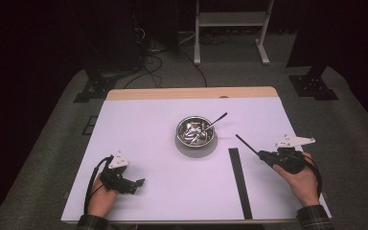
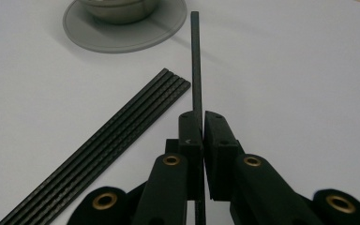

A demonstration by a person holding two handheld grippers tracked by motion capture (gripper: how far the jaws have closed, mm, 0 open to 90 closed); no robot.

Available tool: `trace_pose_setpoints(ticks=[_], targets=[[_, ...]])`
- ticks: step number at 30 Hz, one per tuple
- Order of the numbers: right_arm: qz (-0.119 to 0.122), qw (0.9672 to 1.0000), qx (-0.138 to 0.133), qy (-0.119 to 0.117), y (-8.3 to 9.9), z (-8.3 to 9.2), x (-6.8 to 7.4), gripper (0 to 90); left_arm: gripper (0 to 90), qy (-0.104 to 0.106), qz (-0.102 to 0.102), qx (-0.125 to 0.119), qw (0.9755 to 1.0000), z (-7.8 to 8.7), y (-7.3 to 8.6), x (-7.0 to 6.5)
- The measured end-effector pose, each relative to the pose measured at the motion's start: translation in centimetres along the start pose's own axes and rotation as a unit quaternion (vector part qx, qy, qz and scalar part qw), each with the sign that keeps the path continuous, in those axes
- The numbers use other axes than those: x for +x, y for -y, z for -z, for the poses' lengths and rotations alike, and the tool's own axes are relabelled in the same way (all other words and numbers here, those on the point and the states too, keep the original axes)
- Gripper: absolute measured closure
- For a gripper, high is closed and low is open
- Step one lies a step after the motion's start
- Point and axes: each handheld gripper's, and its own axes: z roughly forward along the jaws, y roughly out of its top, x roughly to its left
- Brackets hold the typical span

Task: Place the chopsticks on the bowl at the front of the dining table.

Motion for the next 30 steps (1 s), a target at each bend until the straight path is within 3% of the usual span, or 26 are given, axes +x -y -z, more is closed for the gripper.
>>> trace_pose_setpoints(ticks=[30], targets=[[0.016,0.9995,-0.011,-0.023,-2.5,-1.4,1.3,85.6,0.0,0.000,0.000,0.000,1.0000,0.0,0.0,0.0]])
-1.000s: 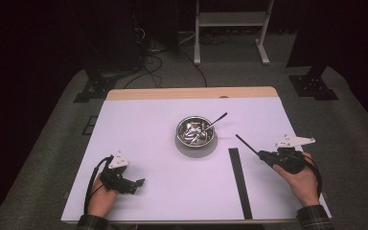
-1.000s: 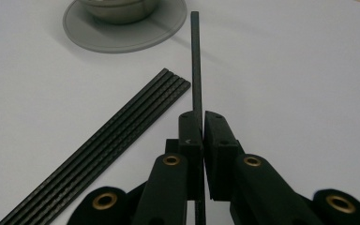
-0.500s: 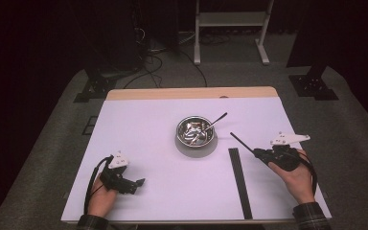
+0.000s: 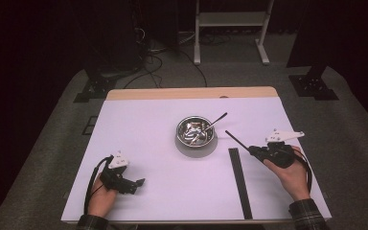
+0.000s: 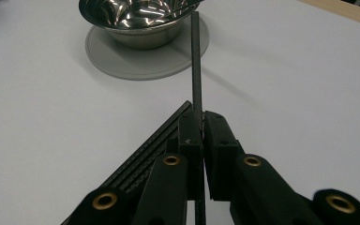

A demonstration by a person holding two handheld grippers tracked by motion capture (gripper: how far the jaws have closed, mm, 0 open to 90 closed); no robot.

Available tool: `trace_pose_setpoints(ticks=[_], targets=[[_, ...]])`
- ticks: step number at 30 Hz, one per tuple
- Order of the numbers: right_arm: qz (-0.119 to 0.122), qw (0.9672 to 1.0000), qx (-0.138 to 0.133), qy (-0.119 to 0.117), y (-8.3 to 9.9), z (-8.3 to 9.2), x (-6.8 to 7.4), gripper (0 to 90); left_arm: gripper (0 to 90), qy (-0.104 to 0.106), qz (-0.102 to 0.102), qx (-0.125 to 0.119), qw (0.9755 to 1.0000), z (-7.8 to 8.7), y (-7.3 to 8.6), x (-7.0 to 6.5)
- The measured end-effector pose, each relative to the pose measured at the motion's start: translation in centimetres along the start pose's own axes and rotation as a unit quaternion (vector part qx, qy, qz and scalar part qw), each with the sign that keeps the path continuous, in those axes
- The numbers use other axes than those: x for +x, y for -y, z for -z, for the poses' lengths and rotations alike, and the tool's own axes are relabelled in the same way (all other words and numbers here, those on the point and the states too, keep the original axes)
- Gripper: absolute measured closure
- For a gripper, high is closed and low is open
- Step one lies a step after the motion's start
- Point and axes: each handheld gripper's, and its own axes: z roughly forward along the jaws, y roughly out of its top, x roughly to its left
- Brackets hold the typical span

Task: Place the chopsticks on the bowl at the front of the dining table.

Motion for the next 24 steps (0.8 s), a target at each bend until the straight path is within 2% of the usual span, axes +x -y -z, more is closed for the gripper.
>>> trace_pose_setpoints(ticks=[24], targets=[[0.007,0.9998,-0.004,-0.016,-2.0,-1.6,0.8,85.5,0.0,0.000,0.000,0.000,1.0000,0.0,0.0,0.0]])
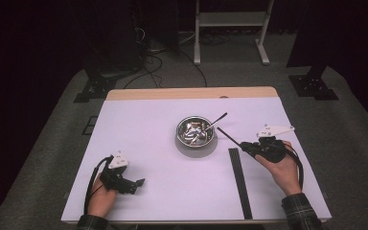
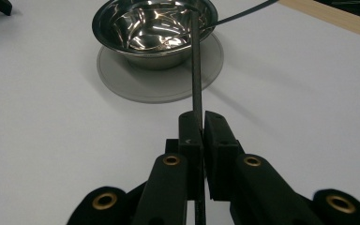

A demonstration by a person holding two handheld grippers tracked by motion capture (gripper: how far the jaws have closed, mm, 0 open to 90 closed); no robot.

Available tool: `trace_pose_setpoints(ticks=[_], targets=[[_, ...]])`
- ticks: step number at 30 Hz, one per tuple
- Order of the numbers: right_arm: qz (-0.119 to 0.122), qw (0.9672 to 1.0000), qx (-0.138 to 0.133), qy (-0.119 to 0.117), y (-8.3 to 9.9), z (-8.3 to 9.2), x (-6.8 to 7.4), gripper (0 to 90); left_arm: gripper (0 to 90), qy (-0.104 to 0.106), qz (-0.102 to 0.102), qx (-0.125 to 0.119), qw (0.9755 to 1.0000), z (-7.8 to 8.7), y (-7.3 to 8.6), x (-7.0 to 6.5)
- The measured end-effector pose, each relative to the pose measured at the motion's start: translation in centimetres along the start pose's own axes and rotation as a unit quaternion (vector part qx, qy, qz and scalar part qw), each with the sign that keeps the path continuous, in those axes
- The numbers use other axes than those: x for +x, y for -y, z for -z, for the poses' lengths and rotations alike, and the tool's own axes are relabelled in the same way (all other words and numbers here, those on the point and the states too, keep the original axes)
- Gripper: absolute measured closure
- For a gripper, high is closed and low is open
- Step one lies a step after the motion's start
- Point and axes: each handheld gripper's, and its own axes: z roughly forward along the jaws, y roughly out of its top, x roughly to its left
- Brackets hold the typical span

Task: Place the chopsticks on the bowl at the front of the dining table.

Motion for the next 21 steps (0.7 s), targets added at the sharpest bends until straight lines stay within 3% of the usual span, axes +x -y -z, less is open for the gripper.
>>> trace_pose_setpoints(ticks=[21], targets=[[0.003,0.9999,-0.002,-0.012,-1.8,-1.5,0.4,85.6,0.0,0.000,0.000,0.000,1.0000,0.0,0.0,0.0]])
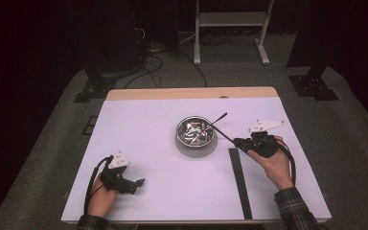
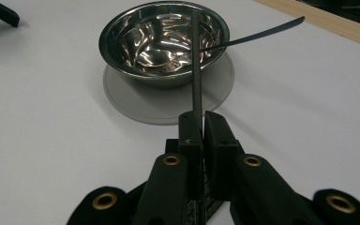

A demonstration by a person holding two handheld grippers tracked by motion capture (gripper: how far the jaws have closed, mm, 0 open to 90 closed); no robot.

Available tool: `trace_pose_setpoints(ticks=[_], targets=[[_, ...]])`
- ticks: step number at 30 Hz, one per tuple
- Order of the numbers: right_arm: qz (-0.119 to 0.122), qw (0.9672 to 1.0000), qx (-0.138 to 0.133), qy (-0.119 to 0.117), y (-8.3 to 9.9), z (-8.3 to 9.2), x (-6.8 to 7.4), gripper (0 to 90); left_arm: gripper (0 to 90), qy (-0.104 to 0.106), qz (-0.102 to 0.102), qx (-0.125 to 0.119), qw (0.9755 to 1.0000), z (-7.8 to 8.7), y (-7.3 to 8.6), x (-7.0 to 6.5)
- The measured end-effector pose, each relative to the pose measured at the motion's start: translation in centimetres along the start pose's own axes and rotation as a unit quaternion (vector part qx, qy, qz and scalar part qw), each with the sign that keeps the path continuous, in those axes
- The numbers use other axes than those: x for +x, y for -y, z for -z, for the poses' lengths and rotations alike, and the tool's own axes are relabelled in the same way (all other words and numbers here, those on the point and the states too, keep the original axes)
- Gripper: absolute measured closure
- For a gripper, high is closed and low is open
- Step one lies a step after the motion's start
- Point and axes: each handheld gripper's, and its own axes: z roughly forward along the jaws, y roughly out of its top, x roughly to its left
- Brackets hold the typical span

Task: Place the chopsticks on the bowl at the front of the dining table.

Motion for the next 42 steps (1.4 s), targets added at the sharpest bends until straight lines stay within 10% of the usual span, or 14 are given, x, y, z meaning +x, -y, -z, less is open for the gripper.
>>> trace_pose_setpoints(ticks=[42], targets=[[-0.012,0.9994,0.003,-0.032,-4.6,-5.4,-1.3,85.5,0.0,0.000,-0.001,0.002,1.0000,0.0,0.0,0.0]])
